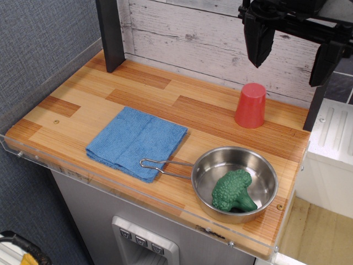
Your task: Move red cup to far left next to blue cloth
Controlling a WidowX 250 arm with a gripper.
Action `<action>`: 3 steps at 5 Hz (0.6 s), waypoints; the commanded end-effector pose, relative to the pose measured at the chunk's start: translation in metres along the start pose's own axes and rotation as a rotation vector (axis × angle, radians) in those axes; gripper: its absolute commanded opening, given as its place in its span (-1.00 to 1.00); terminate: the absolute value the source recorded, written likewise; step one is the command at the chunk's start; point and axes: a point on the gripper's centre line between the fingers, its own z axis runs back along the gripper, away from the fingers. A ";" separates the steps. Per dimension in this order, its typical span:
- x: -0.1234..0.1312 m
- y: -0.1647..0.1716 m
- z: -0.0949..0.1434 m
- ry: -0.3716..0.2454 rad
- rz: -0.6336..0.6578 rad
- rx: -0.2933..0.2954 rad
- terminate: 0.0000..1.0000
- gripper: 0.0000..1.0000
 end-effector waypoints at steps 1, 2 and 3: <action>0.000 0.000 0.000 0.000 0.000 0.000 -1.00 1.00; 0.012 0.013 -0.012 0.001 0.044 0.019 -1.00 1.00; 0.022 0.028 -0.025 0.026 0.106 0.018 -1.00 1.00</action>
